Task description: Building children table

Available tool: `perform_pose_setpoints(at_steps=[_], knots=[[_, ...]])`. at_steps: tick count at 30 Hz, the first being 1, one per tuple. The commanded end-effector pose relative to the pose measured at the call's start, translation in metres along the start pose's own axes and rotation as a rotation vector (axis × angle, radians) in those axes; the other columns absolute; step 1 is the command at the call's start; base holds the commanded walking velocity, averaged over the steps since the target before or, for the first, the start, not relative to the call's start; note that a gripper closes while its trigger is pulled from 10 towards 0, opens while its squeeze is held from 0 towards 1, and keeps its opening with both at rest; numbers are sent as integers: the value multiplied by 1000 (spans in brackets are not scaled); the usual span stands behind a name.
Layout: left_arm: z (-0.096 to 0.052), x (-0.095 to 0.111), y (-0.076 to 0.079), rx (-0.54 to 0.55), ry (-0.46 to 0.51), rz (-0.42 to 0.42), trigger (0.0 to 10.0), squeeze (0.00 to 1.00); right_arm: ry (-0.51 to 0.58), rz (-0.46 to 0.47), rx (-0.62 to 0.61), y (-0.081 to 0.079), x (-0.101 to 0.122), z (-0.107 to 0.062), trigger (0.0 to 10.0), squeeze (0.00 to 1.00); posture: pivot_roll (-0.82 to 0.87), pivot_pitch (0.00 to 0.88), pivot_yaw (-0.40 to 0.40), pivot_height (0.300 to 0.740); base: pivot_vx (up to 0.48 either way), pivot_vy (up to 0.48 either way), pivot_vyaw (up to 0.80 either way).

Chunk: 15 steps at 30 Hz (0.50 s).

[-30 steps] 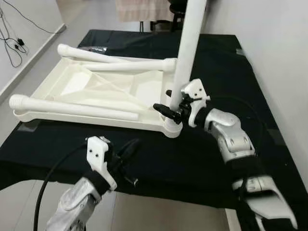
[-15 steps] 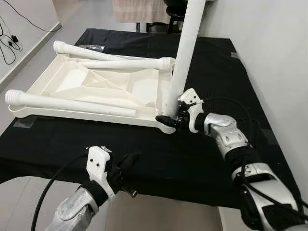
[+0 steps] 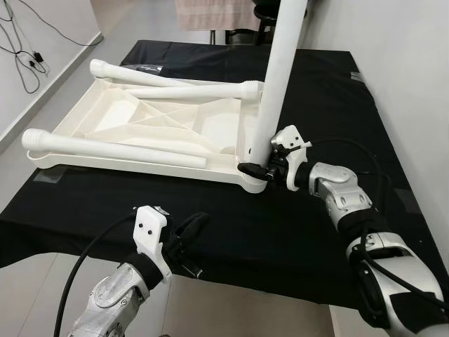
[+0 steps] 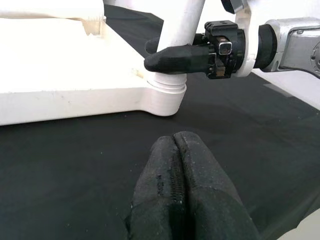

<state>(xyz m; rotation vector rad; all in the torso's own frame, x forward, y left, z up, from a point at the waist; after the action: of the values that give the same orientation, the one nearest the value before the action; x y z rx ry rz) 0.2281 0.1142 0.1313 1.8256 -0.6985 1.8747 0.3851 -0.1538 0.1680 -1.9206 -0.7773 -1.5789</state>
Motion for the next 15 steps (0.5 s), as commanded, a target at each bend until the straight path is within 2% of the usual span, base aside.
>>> perform_pose_setpoints(at_steps=[1, 2, 3, 4, 5, 7, 8, 9, 11, 13, 14, 15], knots=[[-3, -3, 0, 12, -18, 5, 10000, 0, 18, -34, -50, 3, 4, -4, 0, 0, 55, 106, -11, 740, 0, 0, 0], [-3, -3, 0, 12, -18, 5, 10000, 0, 18, -34, -50, 3, 4, -4, 0, 0, 55, 106, -11, 740, 0, 0, 0], [-6, -2, 1, 28, -18, 10, 10000, 0, 24, 9, -312, 5, -8, -5, 0, 0, 58, 121, -21, 740, 0, 0, 0], [-9, 0, 3, 40, -15, 12, 10000, 0, 19, 53, -463, -16, -29, -11, 0, 0, 67, 136, -24, 740, 0, 0, 0], [-9, 0, 3, 40, -15, 12, 10000, 0, 19, 53, -463, -16, -29, -11, 0, 0, 67, 136, -24, 740, 0, 0, 0], [-12, 2, 4, 55, -11, 15, 10000, 0, 21, 132, -641, -52, -51, -28, 0, 0, 70, 149, -3, 740, 0, 0, 0], [-12, 3, 6, 59, -10, 18, 10000, 0, 32, 126, -648, -65, -54, -29, 0, 0, 52, 146, 13, 740, 0, 0, 0], [-11, 3, 8, 62, -9, 20, 10000, 0, 39, 116, -657, -70, -56, -28, 0, 0, 52, 146, 13, 740, 0, 0, 0], [-12, 4, 8, 66, -7, 24, 10000, 0, 40, 105, -661, -69, -56, -27, 0, 0, 61, 150, 9, 740, 0, 0, 0], [-12, 5, 8, 57, -7, 13, 10000, 0, 37, 69, -669, -62, -52, -26, 0, 0, 60, 153, 5, 740, 0, 0, 0], [-13, 6, 9, 52, -7, 11, 10000, 0, 39, 67, -672, -59, -48, -25, 4941, 0, 53, 163, 9, 740, 0, 0, 0], [-13, 6, 9, 53, -7, 12, 10000, 0, 38, 65, -672, -59, -47, -25, 4941, 0, 53, 163, 9, 740, 0, 0, 0]])
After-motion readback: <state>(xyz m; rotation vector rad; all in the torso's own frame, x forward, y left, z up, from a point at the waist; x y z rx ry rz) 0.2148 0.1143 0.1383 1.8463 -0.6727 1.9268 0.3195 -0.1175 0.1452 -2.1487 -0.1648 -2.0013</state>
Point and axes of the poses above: a point about 5 cm out from each wrist's last joint towards the gripper, its own z axis pointing out of the wrist towards the gripper, its own x axis along the axis of the wrist's last joint, y = z × x, the point moved 1 cm from there along z, pointing out of the wrist towards the gripper, and after that the axes turned 11 degrees about z, right-handed, at the moved point
